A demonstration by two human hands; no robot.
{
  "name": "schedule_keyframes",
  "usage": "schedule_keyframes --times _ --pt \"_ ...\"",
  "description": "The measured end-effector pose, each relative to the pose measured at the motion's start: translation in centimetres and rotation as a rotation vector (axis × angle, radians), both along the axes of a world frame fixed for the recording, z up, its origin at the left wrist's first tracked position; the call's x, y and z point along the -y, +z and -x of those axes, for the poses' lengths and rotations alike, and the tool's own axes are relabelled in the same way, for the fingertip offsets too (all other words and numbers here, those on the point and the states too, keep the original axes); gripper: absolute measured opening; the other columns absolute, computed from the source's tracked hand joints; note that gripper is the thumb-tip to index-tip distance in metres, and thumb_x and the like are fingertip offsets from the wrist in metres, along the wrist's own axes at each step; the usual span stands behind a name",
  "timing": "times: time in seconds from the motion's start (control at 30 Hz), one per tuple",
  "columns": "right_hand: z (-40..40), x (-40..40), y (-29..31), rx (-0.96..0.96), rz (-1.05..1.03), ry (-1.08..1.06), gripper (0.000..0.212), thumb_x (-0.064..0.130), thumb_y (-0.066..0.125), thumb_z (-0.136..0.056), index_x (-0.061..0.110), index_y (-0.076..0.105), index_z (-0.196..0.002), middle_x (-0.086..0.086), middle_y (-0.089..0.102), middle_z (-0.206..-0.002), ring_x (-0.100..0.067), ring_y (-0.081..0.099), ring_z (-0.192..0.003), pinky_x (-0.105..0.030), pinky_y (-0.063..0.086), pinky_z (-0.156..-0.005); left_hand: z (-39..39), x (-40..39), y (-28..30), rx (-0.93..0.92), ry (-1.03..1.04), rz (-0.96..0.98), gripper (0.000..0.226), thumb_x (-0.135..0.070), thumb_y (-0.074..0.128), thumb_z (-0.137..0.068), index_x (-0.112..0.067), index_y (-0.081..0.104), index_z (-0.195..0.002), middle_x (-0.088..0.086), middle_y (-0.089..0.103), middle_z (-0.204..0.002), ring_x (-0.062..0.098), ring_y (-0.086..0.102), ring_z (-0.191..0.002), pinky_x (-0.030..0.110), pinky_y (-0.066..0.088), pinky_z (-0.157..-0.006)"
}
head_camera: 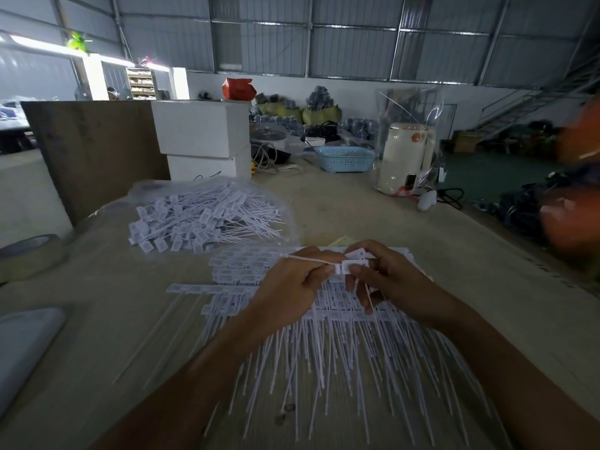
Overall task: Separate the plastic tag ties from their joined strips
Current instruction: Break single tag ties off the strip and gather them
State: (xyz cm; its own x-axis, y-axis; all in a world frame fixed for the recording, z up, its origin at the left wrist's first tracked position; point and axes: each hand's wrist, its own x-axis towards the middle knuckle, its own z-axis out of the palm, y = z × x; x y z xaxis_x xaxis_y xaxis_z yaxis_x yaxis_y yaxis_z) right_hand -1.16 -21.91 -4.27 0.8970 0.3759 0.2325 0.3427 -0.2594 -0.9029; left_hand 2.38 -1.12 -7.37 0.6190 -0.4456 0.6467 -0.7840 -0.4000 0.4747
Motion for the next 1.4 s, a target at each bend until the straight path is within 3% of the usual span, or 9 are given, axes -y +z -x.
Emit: schedule_keyframes --times 0.1,0.23,0.4,0.63,0.77,0.93,1.1,1.23,1.4 --pt "0.0 0.1 -0.1 0.016 0.042 0.02 0.021 0.023 0.051 -0.103 0.009 0.049 -0.118 -0.012 0.065 -0.076 -0.025 0.05 -0.053 -0.03 0.044 -0.048 -0.2 -0.2 -0.1 0.005 -0.004 0.004 0.028 -0.007 0.051 -0.101 -0.017 0.071 -0.119 -0.004 0.068 -0.104 0.016 0.063 -0.091 0.041 0.052 -0.078" --pt "-0.6 0.3 -0.7 -0.025 -0.13 -0.069 0.014 0.019 0.042 -0.107 0.015 0.047 -0.12 -0.013 0.055 -0.067 -0.018 0.037 -0.05 -0.026 0.032 -0.046 -0.1 0.1 0.2 -0.058 0.011 -0.01 0.026 -0.021 0.063 -0.096 -0.022 0.07 -0.12 -0.024 0.058 -0.094 -0.005 0.056 -0.084 0.014 0.044 -0.075" --pt "-1.1 0.4 -1.0 -0.103 -0.299 -0.117 0.034 0.015 0.038 -0.108 0.04 0.049 -0.128 -0.006 0.046 -0.066 -0.014 0.027 -0.049 -0.022 0.027 -0.045 0.0 0.0 0.5 -0.132 0.063 0.13 0.022 -0.026 0.081 -0.08 -0.023 0.071 -0.099 -0.015 0.068 -0.083 -0.001 0.063 -0.08 0.008 0.043 -0.067" --pt "-1.1 -0.6 -1.5 -0.137 -0.232 -0.093 0.024 0.024 0.04 -0.108 0.034 0.058 -0.122 0.001 0.025 -0.062 -0.016 0.015 -0.053 -0.023 0.021 -0.047 0.5 0.1 0.7 -0.099 0.079 0.171 0.018 -0.029 0.083 -0.078 -0.021 0.068 -0.085 -0.018 0.066 -0.078 -0.003 0.062 -0.074 0.008 0.04 -0.062" --pt "-0.6 -1.3 -1.5 -0.198 -0.195 -0.001 0.028 0.046 0.045 -0.103 0.027 0.06 -0.116 0.004 0.03 -0.061 -0.014 0.016 -0.051 -0.021 0.024 -0.045 0.7 0.2 0.6 0.031 0.15 0.161 0.019 -0.032 0.082 -0.079 -0.023 0.066 -0.086 -0.015 0.063 -0.079 0.001 0.058 -0.071 0.026 0.046 -0.06" --pt "-0.2 -1.4 -1.4 -0.156 -0.128 0.032 0.028 0.044 0.056 -0.099 0.016 0.057 -0.105 -0.021 0.027 -0.069 -0.019 0.013 -0.052 -0.024 0.022 -0.046 0.7 0.3 0.8 0.109 0.065 0.129 0.02 -0.025 0.081 -0.08 -0.012 0.069 -0.089 -0.001 0.065 -0.085 0.015 0.062 -0.077 0.038 0.05 -0.065" --pt "-0.3 -0.9 -0.9 -0.205 -0.189 0.041 0.026 0.036 0.055 -0.1 0.01 0.057 -0.104 -0.01 0.034 -0.064 -0.015 0.018 -0.049 -0.022 0.025 -0.044 0.6 -0.7 1.6 -0.017 -0.03 0.174 0.011 -0.02 0.073 -0.089 -0.017 0.075 -0.099 -0.01 0.073 -0.091 0.005 0.069 -0.085 0.028 0.055 -0.073" --pt "-0.3 -0.9 -0.8 -0.219 -0.268 0.009 0.031 0.031 0.053 -0.101 0.0 0.049 -0.105 -0.001 0.039 -0.061 -0.016 0.016 -0.052 -0.02 0.025 -0.042 0.4 -1.4 1.9 -0.015 -0.017 0.076 0.03 -0.02 0.076 -0.086 -0.017 0.07 -0.115 -0.007 0.073 -0.099 0.004 0.068 -0.09 0.023 0.055 -0.079" --pt "-0.2 -1.3 -0.9 -0.245 -0.364 -0.036 0.02 0.034 0.056 -0.097 0.014 0.055 -0.091 0.0 0.038 -0.058 -0.013 0.021 -0.049 -0.021 0.024 -0.04 0.5 -1.5 2.1 -0.043 0.024 0.076 0.04 -0.029 0.082 -0.079 -0.018 0.071 -0.116 -0.01 0.072 -0.104 -0.002 0.065 -0.094 0.015 0.051 -0.081"
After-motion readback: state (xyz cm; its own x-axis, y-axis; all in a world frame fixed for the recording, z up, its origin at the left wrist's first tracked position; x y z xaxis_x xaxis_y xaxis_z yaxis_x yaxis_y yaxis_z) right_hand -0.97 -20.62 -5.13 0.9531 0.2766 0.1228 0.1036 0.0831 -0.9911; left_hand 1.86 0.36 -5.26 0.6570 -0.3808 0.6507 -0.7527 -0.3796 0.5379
